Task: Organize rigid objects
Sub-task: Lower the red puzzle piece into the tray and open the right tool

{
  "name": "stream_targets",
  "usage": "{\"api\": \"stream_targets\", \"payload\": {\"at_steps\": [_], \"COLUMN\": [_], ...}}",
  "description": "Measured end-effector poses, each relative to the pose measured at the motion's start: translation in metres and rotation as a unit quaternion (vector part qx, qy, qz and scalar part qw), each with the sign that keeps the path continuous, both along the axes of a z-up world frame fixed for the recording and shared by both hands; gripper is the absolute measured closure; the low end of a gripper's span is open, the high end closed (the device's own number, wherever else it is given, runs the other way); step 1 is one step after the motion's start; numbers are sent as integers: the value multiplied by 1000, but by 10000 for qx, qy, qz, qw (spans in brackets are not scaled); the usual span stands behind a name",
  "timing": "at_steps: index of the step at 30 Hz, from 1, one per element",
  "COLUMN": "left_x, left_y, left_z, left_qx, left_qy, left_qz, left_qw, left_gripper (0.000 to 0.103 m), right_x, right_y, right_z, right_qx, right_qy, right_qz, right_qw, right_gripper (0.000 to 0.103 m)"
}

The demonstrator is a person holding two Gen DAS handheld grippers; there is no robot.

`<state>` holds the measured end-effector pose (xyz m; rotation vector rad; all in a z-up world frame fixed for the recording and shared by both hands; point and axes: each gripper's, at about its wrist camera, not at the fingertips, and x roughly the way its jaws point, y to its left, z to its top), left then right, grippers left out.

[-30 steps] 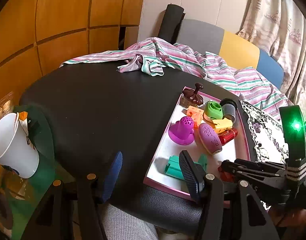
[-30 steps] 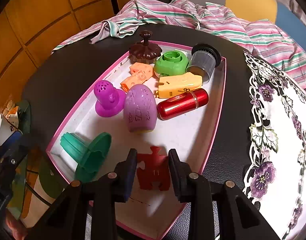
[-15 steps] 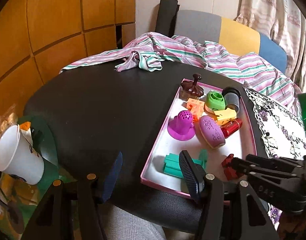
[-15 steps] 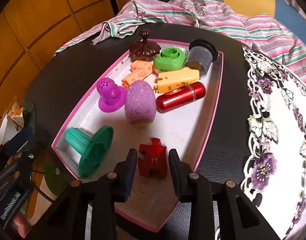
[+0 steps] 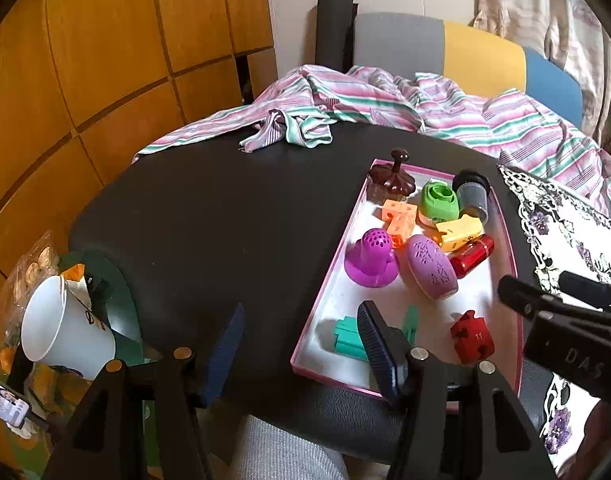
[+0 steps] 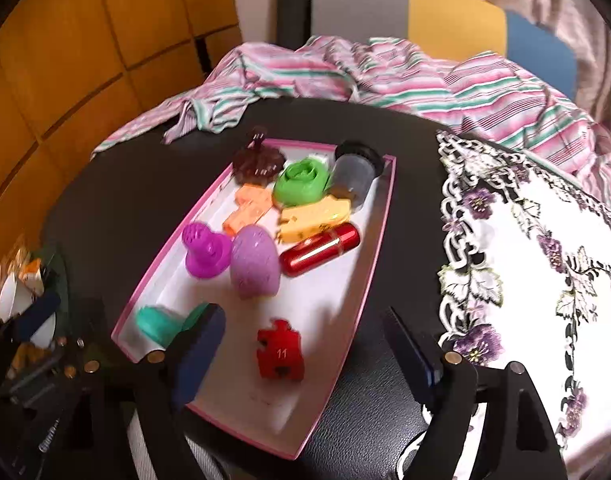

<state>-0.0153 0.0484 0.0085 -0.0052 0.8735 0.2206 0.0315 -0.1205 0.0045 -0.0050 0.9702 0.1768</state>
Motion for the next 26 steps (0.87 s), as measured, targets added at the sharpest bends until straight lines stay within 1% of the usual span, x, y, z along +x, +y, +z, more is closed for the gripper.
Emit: {"api": "stream_targets", "payload": {"at_steps": [4, 11, 18, 26], "left_x": [2, 9, 14, 17], "left_y": [-2, -7, -11, -19], "left_z": [3, 7, 4, 2], "left_qx": [96, 172, -49, 4], "left_qy": [-22, -29, 116, 99], "left_qz": [112, 79, -13, -77], "left_qw": [9999, 9998, 9999, 9999], "left_gripper": [43, 43, 44, 48], "right_x": [1, 6, 8, 11], "right_y": [-1, -2, -4, -11], "right_z": [5, 8, 6, 0], "right_qx": [-59, -45, -50, 26], "right_qy": [-44, -33, -21, 87], "right_qz": [-104, -289, -371, -469], "right_qw": [9999, 9996, 9993, 9989], "right_gripper": [21, 20, 20, 20]}}
